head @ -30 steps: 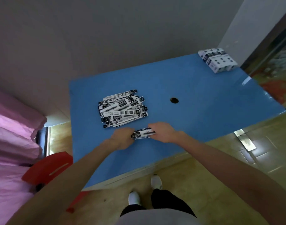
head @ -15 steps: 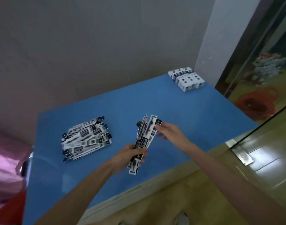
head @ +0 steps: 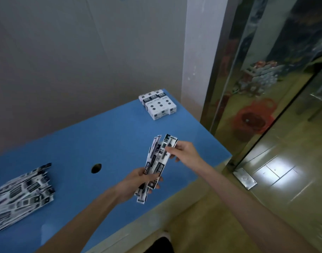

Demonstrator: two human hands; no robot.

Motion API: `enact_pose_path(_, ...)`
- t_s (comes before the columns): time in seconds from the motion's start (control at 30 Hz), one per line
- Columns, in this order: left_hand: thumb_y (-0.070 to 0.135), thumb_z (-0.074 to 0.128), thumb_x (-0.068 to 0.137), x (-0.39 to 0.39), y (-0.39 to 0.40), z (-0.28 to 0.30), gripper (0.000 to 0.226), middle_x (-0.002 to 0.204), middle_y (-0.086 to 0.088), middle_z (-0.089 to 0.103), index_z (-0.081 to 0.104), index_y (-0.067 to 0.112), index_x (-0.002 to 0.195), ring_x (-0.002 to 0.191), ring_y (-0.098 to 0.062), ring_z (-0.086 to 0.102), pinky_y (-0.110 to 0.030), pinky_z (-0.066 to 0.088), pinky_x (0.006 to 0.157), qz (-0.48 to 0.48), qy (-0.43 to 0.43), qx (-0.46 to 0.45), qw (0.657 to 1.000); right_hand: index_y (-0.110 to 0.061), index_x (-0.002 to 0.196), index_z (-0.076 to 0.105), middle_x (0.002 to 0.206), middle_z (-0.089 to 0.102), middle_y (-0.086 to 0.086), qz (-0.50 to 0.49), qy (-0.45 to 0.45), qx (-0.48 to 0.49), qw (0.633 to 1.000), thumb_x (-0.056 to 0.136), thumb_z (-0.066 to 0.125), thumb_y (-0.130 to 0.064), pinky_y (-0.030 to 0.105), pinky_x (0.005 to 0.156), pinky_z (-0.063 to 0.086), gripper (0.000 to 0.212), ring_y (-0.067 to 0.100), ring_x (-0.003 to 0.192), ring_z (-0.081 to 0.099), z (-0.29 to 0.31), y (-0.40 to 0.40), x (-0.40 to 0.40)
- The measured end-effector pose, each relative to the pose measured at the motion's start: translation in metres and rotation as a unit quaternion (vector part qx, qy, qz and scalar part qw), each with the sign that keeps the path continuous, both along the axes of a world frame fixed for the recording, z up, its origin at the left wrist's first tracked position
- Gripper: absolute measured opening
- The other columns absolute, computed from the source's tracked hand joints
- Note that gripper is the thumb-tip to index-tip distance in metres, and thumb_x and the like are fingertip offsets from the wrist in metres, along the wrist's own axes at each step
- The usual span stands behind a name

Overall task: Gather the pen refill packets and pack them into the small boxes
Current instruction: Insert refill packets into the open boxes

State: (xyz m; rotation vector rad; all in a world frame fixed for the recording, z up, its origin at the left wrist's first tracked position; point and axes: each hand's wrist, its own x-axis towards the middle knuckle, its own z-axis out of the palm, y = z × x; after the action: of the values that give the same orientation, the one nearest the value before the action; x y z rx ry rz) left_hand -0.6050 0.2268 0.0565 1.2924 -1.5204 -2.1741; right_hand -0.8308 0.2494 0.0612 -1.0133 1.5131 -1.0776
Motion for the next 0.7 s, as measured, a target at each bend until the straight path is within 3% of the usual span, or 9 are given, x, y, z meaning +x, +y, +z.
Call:
enact_pose_path(0.1,0.024,0.060,0.102,-0.034,-0.015,-0.004,0.029,0.111,-0.011,0.077,0.061,0.009,0.127,0.088,-0.019,0.072,-0.025,0.053,0.065,0.023,0.004,0.006,1.000,-0.004,0.099,0.076,0.087,0.077,0.001,-0.015,-0.027,0.022,0.999,0.097,0.070,-0.018,0.021,0.062,0.052,0.015,0.007,0.074,0.069,-0.004,-0.011,-0.035)
enact_pose_path(0.3,0.014,0.067,0.097,-0.101,-0.046,-0.026,0.018,0.106,-0.013,0.078,0.068,0.007,0.114,0.087,-0.021,0.074,-0.025,0.054,0.066,0.056,0.009,-0.032,0.998,-0.015,0.097,0.073,0.084,0.076,-0.010,-0.008,-0.019,0.032,0.999,0.096,0.065,-0.004,0.022,0.062,0.054,0.014,0.001,0.071,0.068,-0.010,-0.051,-0.097)
enact_pose_path(0.43,0.016,0.071,0.095,-0.145,-0.068,-0.040,0.021,0.106,-0.014,0.078,0.069,0.009,0.114,0.086,-0.023,0.073,-0.028,0.055,0.066,0.125,0.012,-0.028,0.992,-0.013,0.105,0.074,0.089,0.078,-0.005,-0.017,-0.032,0.030,0.999,0.097,0.069,-0.012,0.023,0.062,0.055,0.009,0.009,0.077,0.071,-0.013,-0.080,-0.137)
enact_pose_path(0.63,0.029,0.080,0.089,-0.192,-0.098,-0.055,0.034,0.105,-0.019,0.077,0.072,0.006,0.112,0.082,-0.028,0.063,-0.031,0.053,0.067,0.202,0.010,-0.020,0.979,-0.008,0.089,0.076,0.062,0.062,-0.005,-0.030,0.056,0.020,0.998,0.093,0.075,-0.020,0.022,0.054,0.041,0.013,0.008,0.057,0.054,-0.014,-0.127,-0.196)
enact_pose_path(0.7,0.032,0.078,0.088,-0.207,-0.105,-0.059,0.039,0.104,-0.019,0.077,0.071,0.003,0.113,0.081,-0.029,0.061,-0.030,0.051,0.063,0.231,0.015,-0.018,0.973,-0.007,0.085,0.075,0.057,0.059,-0.006,-0.024,0.039,0.024,0.999,0.093,0.075,-0.019,0.024,0.053,0.040,0.014,0.009,0.053,0.051,-0.016,-0.138,-0.212)
